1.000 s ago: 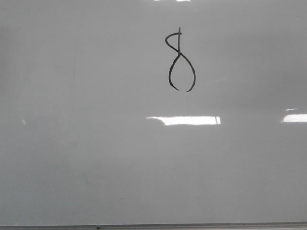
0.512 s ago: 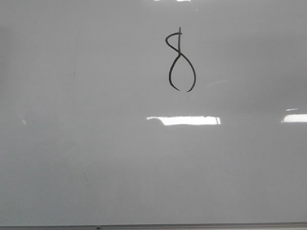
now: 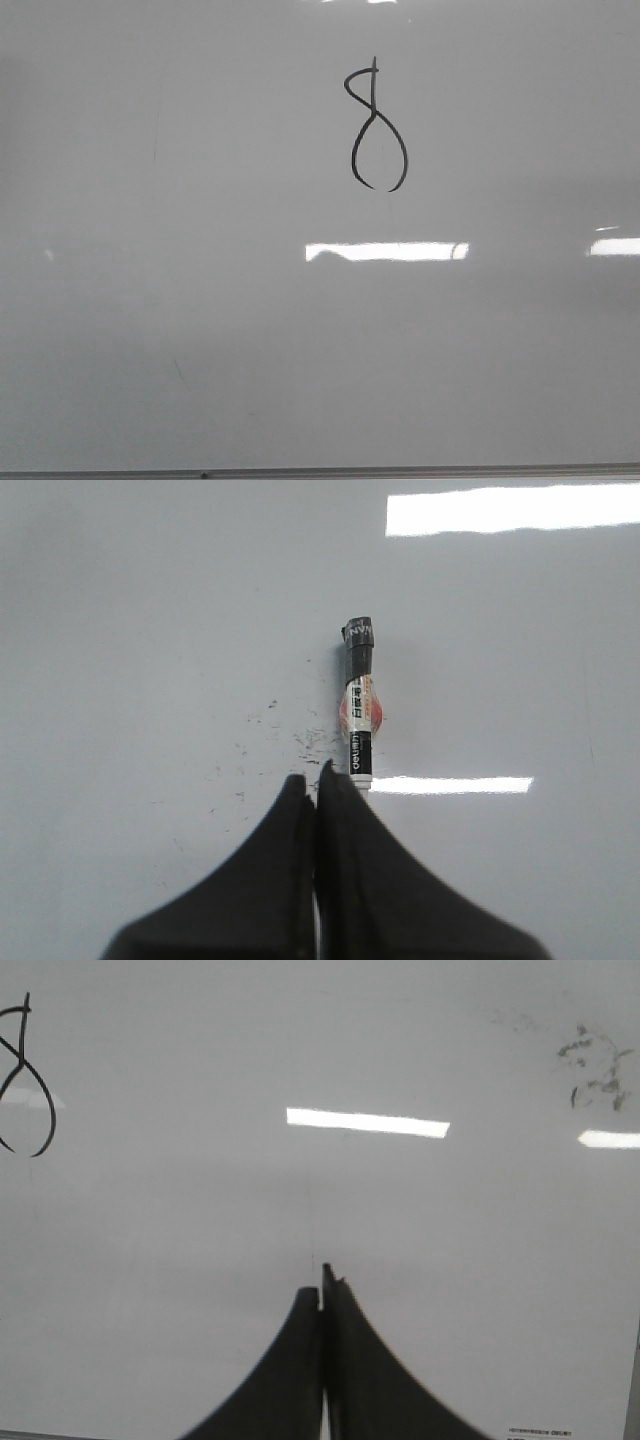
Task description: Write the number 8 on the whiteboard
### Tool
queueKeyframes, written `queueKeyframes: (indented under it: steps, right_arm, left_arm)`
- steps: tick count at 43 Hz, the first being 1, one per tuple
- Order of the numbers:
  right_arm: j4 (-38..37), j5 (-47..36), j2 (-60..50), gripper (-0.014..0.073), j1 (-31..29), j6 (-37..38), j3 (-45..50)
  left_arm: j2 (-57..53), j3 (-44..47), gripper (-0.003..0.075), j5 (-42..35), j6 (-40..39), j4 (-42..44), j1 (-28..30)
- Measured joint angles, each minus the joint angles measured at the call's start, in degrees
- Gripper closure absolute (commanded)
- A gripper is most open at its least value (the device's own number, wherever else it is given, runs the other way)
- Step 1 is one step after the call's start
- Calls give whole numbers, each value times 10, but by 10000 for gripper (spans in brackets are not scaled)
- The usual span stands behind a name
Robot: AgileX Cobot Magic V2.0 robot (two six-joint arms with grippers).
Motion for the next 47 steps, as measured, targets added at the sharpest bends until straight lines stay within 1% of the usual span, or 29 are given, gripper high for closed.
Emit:
queueKeyframes:
  steps: [7, 13, 19, 26, 40, 47]
  right_arm:
    - [0, -57, -30, 662, -1, 0, 77]
    - [0, -130, -30, 662, -1, 0, 129]
    - [0, -192, -30, 662, -1, 0, 156]
    - [0, -217, -30, 662, -1, 0, 158]
    - [0, -219, -30, 662, -1, 0, 158]
    - [0, -235, -30, 662, -1, 0, 158]
  left_arm:
    - [0, 0, 741, 0, 0, 0, 0]
    - [0, 0, 741, 0, 0, 0, 0]
    - [0, 0, 741, 0, 0, 0, 0]
    - [0, 0, 741, 0, 0, 0, 0]
    - [0, 0, 741, 0, 0, 0, 0]
    - [0, 0, 741, 0, 0, 0, 0]
